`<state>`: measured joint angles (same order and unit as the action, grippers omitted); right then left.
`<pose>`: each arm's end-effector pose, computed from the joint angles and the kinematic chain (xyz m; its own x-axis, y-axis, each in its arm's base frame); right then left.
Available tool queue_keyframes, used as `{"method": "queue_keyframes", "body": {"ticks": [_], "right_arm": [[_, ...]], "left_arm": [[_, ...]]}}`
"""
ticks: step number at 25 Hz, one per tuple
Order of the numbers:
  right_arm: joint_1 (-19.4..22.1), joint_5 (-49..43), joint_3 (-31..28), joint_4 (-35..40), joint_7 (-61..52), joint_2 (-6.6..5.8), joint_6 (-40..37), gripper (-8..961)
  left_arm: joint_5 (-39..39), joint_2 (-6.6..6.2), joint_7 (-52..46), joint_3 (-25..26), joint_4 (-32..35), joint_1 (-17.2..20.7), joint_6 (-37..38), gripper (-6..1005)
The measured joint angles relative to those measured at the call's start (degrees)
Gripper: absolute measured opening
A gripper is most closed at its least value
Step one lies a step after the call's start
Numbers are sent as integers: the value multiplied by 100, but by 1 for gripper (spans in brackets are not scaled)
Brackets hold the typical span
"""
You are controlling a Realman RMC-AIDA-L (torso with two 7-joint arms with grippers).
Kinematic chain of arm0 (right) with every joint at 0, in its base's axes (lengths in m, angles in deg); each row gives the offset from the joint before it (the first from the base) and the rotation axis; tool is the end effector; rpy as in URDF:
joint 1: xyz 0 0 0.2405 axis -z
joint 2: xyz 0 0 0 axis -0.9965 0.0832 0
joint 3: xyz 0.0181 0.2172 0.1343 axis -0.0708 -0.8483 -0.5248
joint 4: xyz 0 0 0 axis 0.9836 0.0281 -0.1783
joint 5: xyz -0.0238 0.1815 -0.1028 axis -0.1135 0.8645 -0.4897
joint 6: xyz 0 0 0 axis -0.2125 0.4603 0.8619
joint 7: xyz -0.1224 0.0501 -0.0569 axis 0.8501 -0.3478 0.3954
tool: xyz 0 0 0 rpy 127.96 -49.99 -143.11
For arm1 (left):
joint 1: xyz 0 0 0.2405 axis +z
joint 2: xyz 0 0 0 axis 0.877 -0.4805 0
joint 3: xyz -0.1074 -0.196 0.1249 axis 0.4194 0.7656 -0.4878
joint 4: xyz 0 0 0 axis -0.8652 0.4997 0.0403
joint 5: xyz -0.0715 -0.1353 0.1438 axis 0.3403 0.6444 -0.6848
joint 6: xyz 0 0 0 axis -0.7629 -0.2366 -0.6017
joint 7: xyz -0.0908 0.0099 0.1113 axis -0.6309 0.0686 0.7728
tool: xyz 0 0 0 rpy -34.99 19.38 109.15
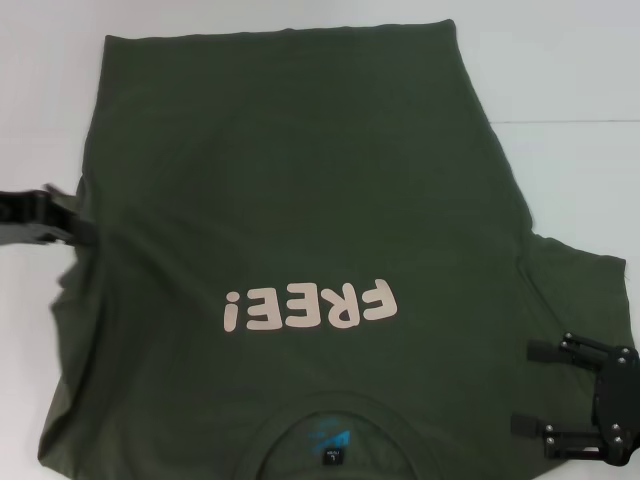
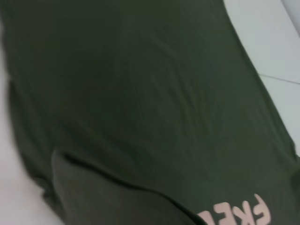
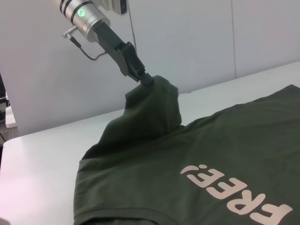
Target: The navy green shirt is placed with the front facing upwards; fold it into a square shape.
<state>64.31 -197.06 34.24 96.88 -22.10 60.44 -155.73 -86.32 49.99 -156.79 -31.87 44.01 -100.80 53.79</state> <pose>0.3240 0.2476 0.0117 0.8185 -0.2438 -0.5201 -0.3919 -0.8991 -0.1952 -0.2642 0.3710 0.1212 0.2796 0.9072 0.3142 0.9563 -0.2341 -0.1753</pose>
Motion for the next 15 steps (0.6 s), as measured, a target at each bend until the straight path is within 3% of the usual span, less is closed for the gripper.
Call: {"method": "queue_keyframes", "body": {"ticks": [6,15], "right_arm": [[-9,0,0,0,2,5,6,941],[-16,0,0,0,3,14,12,942]], "left_arm": [[-40,401,-23,-315,-32,-19,-309,55],[2,926,-10,-379,-201,32,-744,55]]}}
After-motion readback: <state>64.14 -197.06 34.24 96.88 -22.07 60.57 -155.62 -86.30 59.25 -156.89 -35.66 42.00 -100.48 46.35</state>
